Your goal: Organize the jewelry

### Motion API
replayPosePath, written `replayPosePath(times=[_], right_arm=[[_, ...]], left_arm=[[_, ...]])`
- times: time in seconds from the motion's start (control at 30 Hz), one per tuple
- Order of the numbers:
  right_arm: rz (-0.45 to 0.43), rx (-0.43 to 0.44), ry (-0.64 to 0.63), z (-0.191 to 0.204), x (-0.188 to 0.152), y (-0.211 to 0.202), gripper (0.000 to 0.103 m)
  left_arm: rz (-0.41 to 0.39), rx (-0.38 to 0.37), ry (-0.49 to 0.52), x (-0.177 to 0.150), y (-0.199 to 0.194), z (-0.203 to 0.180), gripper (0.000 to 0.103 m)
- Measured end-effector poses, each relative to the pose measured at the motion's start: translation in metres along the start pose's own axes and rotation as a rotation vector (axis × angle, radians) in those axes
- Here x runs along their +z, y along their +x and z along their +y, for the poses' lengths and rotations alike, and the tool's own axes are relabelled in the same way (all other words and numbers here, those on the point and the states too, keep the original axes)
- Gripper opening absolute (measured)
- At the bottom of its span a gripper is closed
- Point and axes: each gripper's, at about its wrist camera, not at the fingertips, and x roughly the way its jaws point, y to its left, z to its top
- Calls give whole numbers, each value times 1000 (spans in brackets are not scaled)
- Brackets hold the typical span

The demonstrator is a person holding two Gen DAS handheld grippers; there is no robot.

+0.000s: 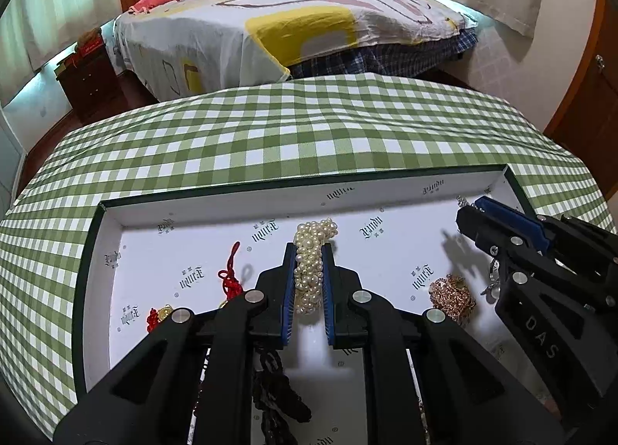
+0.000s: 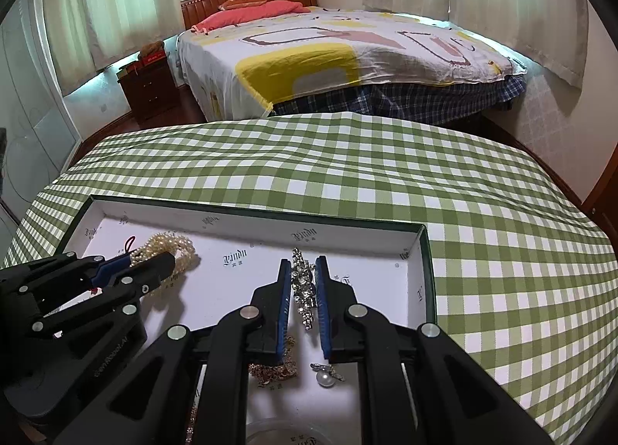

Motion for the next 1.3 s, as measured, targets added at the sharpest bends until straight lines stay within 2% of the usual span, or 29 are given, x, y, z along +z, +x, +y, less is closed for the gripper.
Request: replayPosePath(times=[0.53, 0.77, 0.97, 1.1, 1.17, 1.23, 1.3], right_arm=[[23, -1, -5, 0, 2, 4, 13], [21, -3, 1, -1, 1, 4, 13], [22, -4, 7, -3, 1, 4, 18], [19, -7, 6, -3, 0, 3, 22], [18, -10, 5, -4, -1, 2, 24], [15, -14, 6, -4, -1, 1, 32], [8, -22, 10, -5, -2, -1, 41]], left_arm=[[17, 0, 0, 2, 8, -1, 13], [21, -10, -27, 0, 7, 3, 17], [13, -4, -34, -1, 5, 4, 31], [1, 1, -33, -1, 1, 5, 47], [-9, 3, -35, 0, -1, 5, 48], [-16, 9, -32, 0, -3, 4, 58], [-29, 17, -33, 0, -6, 4, 62]])
